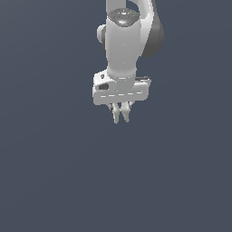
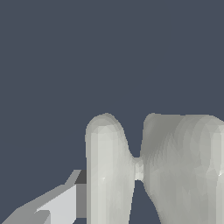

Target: Pick up the object and move it to a goal position.

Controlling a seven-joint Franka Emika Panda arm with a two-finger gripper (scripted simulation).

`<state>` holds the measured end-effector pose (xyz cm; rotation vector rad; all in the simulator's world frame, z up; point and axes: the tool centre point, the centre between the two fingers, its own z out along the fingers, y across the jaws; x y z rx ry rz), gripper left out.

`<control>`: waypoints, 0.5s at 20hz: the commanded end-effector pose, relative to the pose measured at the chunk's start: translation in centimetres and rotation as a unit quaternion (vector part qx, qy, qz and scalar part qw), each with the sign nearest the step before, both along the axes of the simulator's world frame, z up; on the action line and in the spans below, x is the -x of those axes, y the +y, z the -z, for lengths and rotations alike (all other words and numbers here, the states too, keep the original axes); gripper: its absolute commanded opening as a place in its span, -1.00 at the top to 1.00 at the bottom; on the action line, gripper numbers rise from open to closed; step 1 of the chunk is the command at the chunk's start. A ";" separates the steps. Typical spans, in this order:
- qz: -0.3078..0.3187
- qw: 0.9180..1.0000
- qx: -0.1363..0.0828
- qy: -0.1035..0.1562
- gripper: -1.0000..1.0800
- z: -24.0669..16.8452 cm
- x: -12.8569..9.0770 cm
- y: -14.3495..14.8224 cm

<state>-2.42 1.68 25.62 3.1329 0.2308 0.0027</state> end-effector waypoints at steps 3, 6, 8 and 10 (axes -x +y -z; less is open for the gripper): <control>0.000 1.000 0.000 0.000 1.00 -4.7 -0.5 0.5; 0.000 1.000 0.000 0.000 1.00 -7.8 -0.9 0.7; 0.000 1.000 0.000 0.000 1.00 -9.8 -1.2 0.9; 0.000 1.000 0.000 0.001 1.00 -11.8 -1.4 1.1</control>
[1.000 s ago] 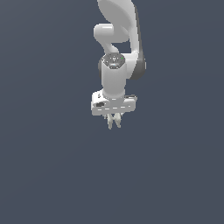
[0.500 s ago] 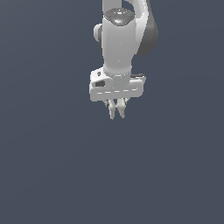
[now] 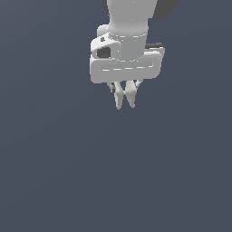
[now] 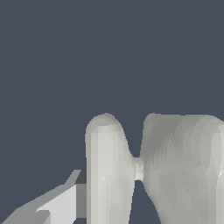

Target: Pick up the object and move it to a goal position.

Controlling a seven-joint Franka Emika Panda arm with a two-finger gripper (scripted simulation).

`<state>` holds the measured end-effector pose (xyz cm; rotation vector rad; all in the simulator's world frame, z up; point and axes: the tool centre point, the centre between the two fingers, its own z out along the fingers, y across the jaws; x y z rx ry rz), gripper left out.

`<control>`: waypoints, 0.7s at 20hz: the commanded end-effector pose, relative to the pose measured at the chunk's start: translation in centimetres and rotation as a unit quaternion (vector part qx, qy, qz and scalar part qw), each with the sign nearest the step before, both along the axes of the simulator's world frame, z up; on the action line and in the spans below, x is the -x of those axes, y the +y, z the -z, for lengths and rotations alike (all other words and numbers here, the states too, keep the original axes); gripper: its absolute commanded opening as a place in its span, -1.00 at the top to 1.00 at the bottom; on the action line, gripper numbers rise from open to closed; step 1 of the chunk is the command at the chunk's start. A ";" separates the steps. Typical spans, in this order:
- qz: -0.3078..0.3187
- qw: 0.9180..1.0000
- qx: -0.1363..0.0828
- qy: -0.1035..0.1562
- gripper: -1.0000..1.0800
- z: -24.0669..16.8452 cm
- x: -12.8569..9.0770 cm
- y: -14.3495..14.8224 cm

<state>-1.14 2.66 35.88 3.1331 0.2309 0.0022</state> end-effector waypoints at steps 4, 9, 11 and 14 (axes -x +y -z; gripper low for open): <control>0.000 1.000 0.000 0.001 1.00 -5.1 -0.7 0.5; 0.000 1.000 0.000 0.001 1.00 -8.8 -1.3 0.8; 0.000 1.000 0.000 0.001 1.00 -10.0 -1.5 1.0; 0.000 1.000 0.000 0.001 1.00 -11.4 -1.8 1.1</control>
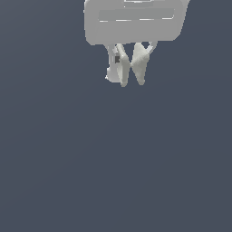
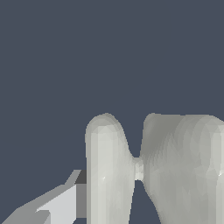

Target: Pick up the object and move it to a goal position.

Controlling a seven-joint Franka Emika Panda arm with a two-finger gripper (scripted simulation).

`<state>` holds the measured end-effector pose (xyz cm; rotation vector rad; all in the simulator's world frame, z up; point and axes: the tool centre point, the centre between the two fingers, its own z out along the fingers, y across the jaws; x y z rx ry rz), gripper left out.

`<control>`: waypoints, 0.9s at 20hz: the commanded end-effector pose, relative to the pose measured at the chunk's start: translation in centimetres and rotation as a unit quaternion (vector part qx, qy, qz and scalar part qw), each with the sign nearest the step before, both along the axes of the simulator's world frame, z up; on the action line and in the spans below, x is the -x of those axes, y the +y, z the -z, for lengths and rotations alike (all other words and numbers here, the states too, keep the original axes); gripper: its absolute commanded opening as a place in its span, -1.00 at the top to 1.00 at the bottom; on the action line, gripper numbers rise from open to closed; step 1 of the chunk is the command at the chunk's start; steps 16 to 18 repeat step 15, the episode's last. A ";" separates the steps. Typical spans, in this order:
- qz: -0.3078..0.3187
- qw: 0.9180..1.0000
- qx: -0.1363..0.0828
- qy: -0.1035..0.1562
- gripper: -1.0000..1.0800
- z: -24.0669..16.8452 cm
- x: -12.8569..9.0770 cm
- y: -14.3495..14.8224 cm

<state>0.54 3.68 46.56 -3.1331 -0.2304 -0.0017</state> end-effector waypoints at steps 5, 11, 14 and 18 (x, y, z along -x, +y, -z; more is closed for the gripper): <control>0.000 1.000 0.000 0.000 1.00 -2.4 -0.5 0.2; 0.000 1.000 0.000 0.000 1.00 -3.4 -0.7 0.3; 0.000 1.000 0.000 0.000 1.00 -3.5 -0.8 0.3; 0.000 1.000 0.000 0.000 1.00 -3.5 -0.8 0.3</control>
